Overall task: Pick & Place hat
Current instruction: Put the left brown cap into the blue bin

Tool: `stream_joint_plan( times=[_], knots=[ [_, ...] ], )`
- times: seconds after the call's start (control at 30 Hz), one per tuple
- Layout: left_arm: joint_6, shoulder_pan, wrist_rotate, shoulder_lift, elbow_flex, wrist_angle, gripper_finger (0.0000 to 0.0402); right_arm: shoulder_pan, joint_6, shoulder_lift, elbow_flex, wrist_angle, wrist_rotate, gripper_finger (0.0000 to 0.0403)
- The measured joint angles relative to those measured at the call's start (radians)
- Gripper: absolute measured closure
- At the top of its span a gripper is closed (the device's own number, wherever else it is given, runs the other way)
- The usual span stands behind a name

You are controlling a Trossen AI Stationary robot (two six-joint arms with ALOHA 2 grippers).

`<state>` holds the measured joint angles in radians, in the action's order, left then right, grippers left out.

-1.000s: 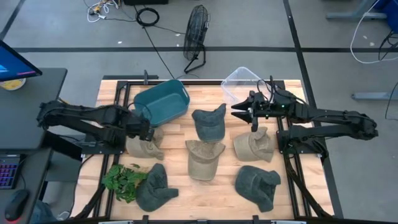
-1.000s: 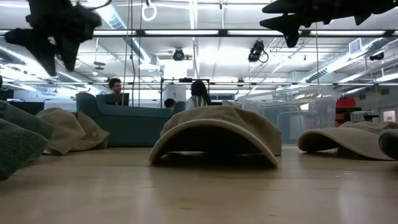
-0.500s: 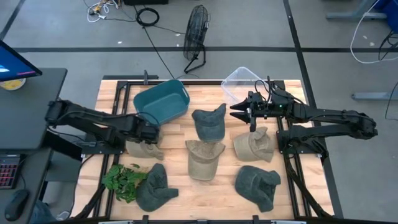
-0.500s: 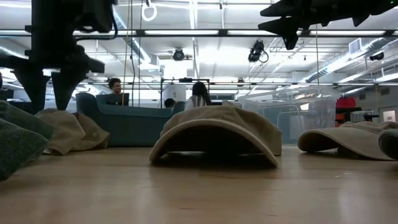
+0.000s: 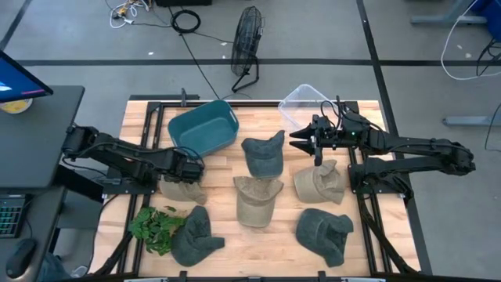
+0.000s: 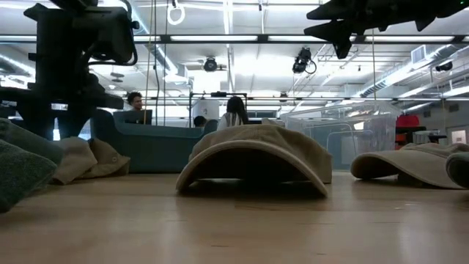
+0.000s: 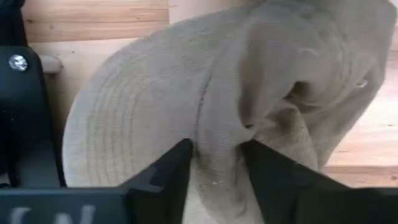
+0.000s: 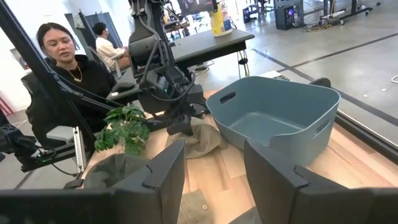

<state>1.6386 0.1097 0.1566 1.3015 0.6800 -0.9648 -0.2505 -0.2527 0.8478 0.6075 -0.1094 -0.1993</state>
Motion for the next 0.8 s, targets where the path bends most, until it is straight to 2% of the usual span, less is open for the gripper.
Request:
stream_joint_plan(
  times=[0.17, 0.2, 0.4, 0.67, 0.8],
  knots=[
    [0.000, 0.000, 0.000, -0.002, 0.006, 0.009, 0.0375, 0.000, 0.000, 0.000, 0.000, -0.001, 0.000, 0.0234],
    [0.000, 0.000, 0.000, -0.002, 0.014, 0.009, 0.0386, 0.000, 0.000, 0.000, 0.000, -0.001, 0.000, 0.0234],
    [-0.021, 0.006, -0.004, -0.006, 0.125, -0.006, 0.0389, 0.000, -0.009, 0.000, 0.000, -0.001, 0.000, 0.0234],
    [-0.080, 0.045, -0.005, -0.006, 0.336, -0.079, 0.0393, 0.000, -0.046, 0.000, 0.000, 0.001, 0.000, 0.0234],
    [-0.081, 0.053, 0.073, -0.006, 0.451, -0.118, 0.0396, 0.000, -0.047, 0.000, 0.000, 0.001, 0.000, 0.0234]
  ],
)
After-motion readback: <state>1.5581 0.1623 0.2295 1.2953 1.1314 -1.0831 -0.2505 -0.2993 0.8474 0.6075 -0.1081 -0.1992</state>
